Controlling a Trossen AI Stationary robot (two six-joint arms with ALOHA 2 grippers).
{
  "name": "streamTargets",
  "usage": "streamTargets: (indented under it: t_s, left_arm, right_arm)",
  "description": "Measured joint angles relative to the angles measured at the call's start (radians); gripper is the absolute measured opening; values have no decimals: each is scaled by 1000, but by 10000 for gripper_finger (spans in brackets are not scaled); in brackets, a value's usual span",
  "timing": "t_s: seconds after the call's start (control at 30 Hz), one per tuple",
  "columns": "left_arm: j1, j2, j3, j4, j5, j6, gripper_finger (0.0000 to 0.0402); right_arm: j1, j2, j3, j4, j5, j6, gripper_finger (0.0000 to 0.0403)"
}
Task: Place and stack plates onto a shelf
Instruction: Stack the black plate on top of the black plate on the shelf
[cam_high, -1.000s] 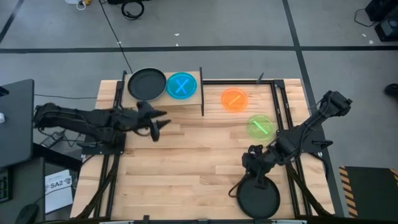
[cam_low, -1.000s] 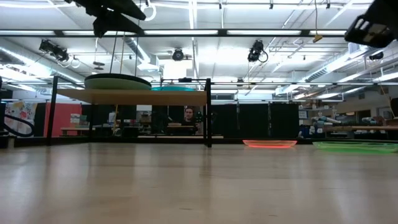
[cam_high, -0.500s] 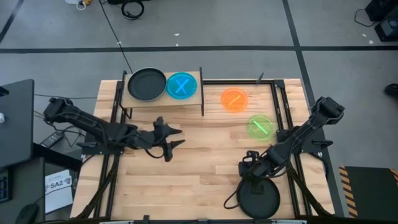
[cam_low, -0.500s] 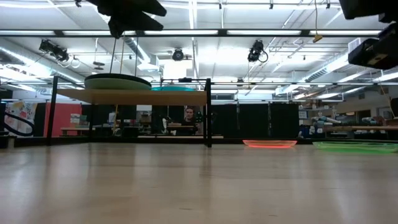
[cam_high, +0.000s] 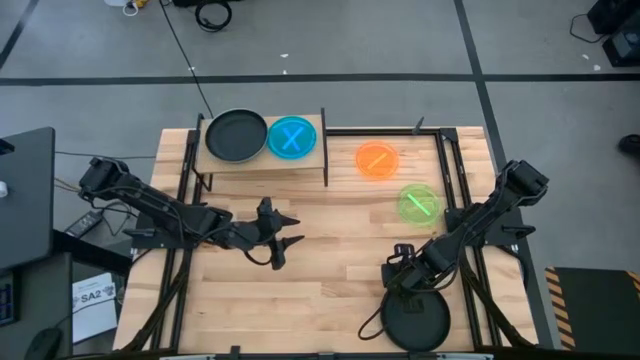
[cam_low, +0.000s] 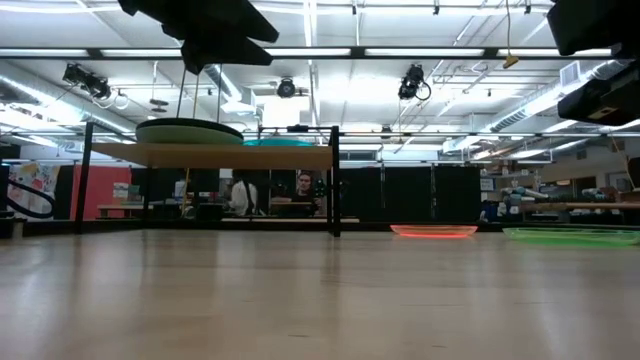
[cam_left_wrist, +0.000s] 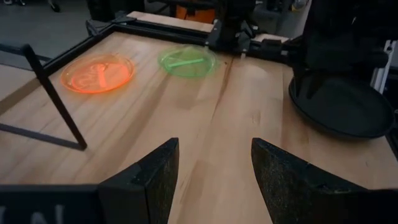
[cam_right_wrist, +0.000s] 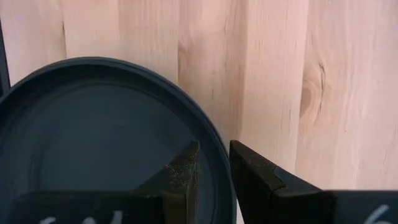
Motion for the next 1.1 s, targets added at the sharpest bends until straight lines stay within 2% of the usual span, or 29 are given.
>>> streamTargets:
  t_s: [0.37,0.57,0.77,1.1]
  left_arm:
    - [0,-1,0,9,0,0,208]
    - [0,-1,0,9,0,0,208]
    - [0,-1,0,9,0,0,208]
    - [1,-2,0,9,0,0,208]
  right_arm:
    - [2,0,-33,15,7,-50,95]
    - [2,0,-102,82,-44,-49,95]
    - [2,0,-116,104,-53,-50,95]
    - [2,0,-117,102,-43,-49,71]
